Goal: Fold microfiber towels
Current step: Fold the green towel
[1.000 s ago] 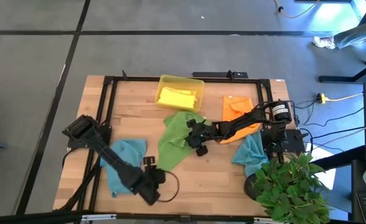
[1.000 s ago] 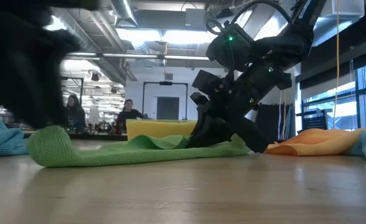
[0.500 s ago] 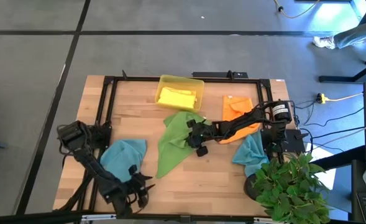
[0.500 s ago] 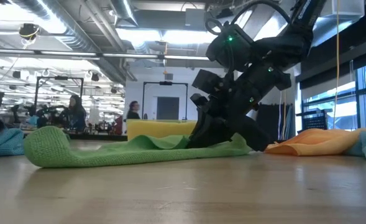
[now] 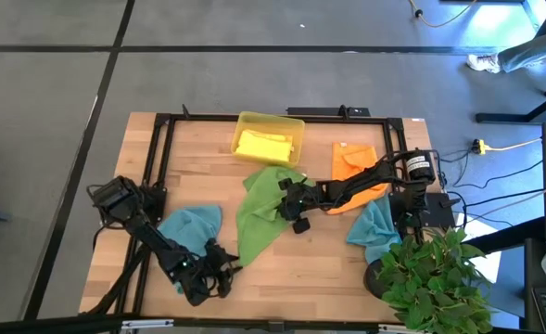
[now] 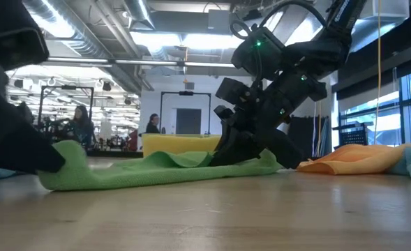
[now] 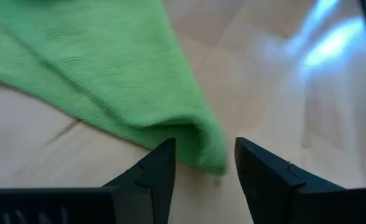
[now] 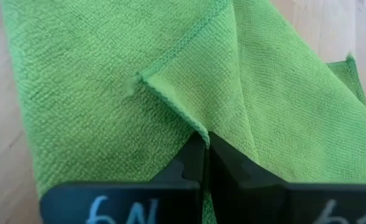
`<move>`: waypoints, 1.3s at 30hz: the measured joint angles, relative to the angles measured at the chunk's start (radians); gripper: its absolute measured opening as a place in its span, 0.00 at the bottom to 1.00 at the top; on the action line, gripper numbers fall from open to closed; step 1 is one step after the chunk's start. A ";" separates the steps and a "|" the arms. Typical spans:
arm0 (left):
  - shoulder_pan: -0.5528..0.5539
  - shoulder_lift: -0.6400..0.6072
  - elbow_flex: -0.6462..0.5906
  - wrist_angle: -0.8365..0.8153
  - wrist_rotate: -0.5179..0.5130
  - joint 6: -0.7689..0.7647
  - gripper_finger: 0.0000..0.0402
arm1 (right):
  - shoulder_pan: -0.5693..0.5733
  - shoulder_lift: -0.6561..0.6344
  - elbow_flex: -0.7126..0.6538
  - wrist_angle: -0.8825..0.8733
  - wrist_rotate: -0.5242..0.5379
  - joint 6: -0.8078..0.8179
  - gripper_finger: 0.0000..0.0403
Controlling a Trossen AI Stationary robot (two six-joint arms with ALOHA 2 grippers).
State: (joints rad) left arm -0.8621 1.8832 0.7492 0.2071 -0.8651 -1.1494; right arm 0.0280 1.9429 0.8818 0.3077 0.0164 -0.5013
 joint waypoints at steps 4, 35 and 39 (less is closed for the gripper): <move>0.001 0.000 0.000 0.022 0.016 0.035 0.39 | 0.000 0.000 0.000 0.000 0.000 0.000 0.03; 0.053 0.000 0.001 0.005 0.111 0.148 0.04 | 0.063 0.000 -0.001 0.045 -0.021 -0.034 0.29; 0.054 -0.001 0.002 0.007 0.130 0.160 0.01 | 0.063 0.000 -0.001 0.051 -0.021 -0.053 0.29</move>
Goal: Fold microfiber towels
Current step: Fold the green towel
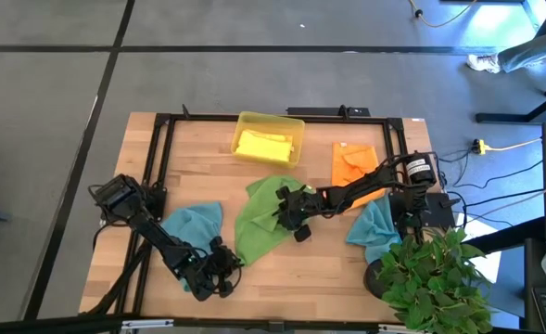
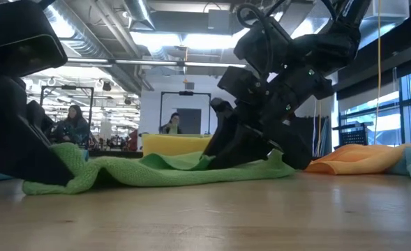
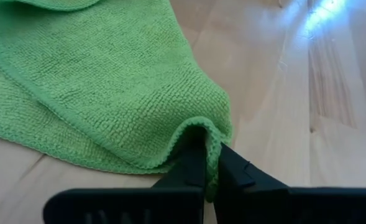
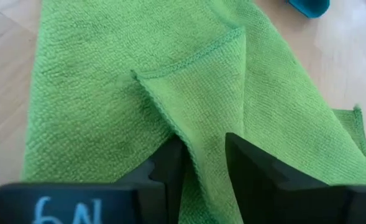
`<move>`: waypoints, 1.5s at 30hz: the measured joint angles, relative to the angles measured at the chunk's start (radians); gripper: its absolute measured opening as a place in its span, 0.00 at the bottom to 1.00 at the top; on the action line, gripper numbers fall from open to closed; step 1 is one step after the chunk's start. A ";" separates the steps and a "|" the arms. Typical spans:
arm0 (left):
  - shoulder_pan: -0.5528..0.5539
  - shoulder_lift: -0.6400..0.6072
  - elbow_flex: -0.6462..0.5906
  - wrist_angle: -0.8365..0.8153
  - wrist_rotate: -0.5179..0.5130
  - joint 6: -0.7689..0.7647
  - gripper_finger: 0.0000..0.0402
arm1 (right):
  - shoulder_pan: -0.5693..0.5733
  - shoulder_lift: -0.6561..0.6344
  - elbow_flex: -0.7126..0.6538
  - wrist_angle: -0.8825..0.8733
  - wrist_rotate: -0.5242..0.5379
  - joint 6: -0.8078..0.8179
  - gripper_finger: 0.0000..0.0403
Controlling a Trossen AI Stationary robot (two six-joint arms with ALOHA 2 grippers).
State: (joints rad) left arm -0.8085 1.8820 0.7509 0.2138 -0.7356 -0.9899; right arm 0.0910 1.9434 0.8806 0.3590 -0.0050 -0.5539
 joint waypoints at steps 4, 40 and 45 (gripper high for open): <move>0.000 -0.001 0.000 0.001 0.013 0.007 0.01 | 0.000 0.000 0.000 0.011 -0.025 0.000 0.29; 0.003 -0.001 -0.001 -0.002 0.047 0.031 0.01 | 0.018 0.000 0.002 0.041 -0.057 -0.008 0.21; 0.003 0.000 -0.001 0.000 0.054 0.032 0.00 | 0.018 0.000 0.002 0.041 0.014 -0.010 0.10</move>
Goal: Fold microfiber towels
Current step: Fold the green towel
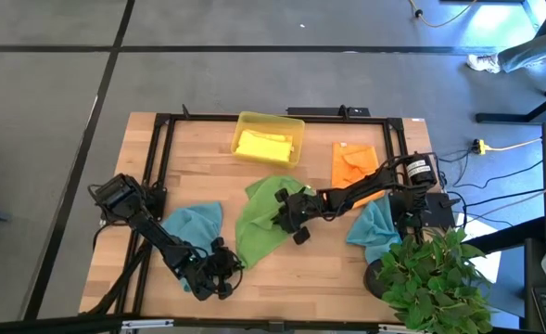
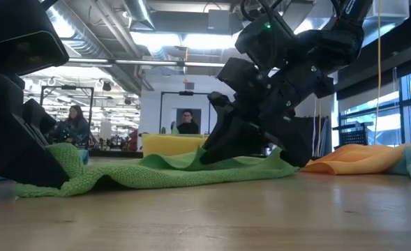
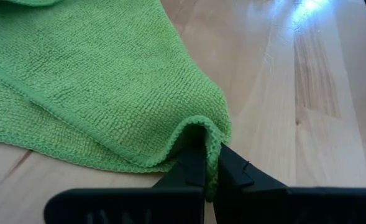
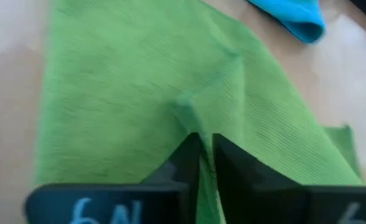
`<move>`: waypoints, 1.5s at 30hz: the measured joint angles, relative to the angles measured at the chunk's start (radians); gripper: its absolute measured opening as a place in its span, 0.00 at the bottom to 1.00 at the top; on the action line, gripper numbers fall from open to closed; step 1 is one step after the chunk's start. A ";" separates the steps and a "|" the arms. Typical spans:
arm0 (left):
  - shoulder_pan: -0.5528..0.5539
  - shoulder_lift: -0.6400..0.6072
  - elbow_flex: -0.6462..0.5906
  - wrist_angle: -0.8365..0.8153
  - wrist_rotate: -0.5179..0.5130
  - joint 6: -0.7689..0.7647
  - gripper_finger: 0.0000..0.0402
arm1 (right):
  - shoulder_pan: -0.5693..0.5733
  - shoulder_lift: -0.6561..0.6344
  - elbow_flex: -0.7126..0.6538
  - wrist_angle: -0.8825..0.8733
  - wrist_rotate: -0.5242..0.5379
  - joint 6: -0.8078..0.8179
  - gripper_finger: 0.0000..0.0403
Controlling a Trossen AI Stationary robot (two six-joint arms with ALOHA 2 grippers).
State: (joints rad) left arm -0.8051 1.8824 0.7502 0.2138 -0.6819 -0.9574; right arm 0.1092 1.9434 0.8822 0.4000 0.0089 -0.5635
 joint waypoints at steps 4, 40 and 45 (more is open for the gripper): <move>0.002 -0.031 -0.002 -0.012 0.049 0.050 0.00 | 0.000 -0.018 0.000 -0.014 0.076 -0.009 0.02; 0.625 -0.776 0.490 -0.879 -0.032 1.179 0.00 | -0.318 -0.875 -0.003 -0.185 0.187 0.074 0.00; 0.751 -0.776 0.572 -0.880 -0.009 1.370 0.00 | -0.398 -0.883 0.032 -0.160 0.138 0.114 0.00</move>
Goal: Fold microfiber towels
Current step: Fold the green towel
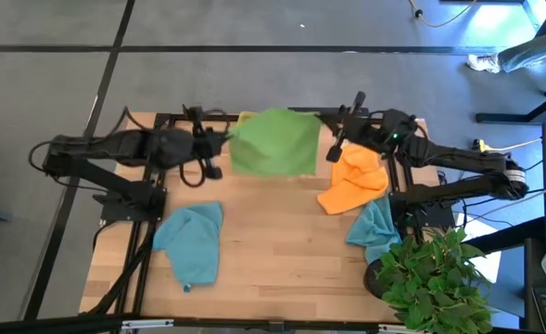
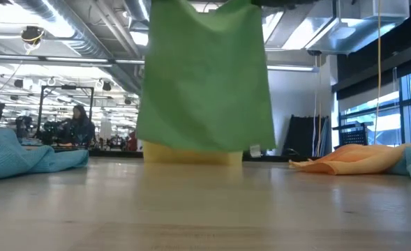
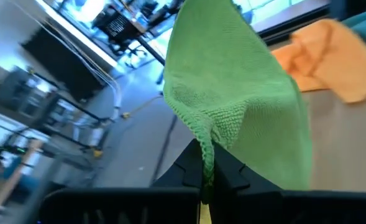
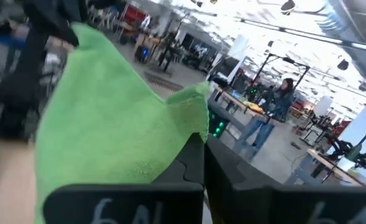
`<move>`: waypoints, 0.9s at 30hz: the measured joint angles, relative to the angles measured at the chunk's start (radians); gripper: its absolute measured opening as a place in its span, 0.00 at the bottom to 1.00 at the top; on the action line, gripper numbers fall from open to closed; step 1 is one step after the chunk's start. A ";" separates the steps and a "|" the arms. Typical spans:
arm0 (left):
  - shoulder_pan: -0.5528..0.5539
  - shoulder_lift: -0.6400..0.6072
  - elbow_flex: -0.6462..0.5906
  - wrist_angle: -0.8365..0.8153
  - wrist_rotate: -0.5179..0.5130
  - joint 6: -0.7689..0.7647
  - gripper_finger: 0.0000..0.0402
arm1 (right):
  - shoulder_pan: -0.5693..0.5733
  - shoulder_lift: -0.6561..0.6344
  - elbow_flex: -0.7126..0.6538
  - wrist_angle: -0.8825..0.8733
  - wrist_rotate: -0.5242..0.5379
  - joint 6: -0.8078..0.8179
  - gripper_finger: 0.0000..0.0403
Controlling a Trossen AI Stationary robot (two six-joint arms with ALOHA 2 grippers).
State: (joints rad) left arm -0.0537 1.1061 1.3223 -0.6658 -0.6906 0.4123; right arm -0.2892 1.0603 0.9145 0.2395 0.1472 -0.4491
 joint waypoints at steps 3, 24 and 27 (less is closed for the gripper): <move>0.036 0.000 0.034 0.000 0.005 0.045 0.00 | -0.036 0.000 0.035 -0.001 -0.064 0.053 0.00; -0.531 0.044 -0.276 -0.082 -0.015 -0.382 0.00 | 0.364 -0.003 -0.255 0.001 -0.096 0.181 0.00; -0.617 0.087 -0.336 0.011 -0.021 -0.461 0.00 | 0.456 -0.003 -0.327 0.063 -0.073 0.232 0.00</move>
State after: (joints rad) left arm -0.6707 1.1932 0.9867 -0.6551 -0.7113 -0.0487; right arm 0.1671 1.0569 0.5871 0.3021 0.0745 -0.2169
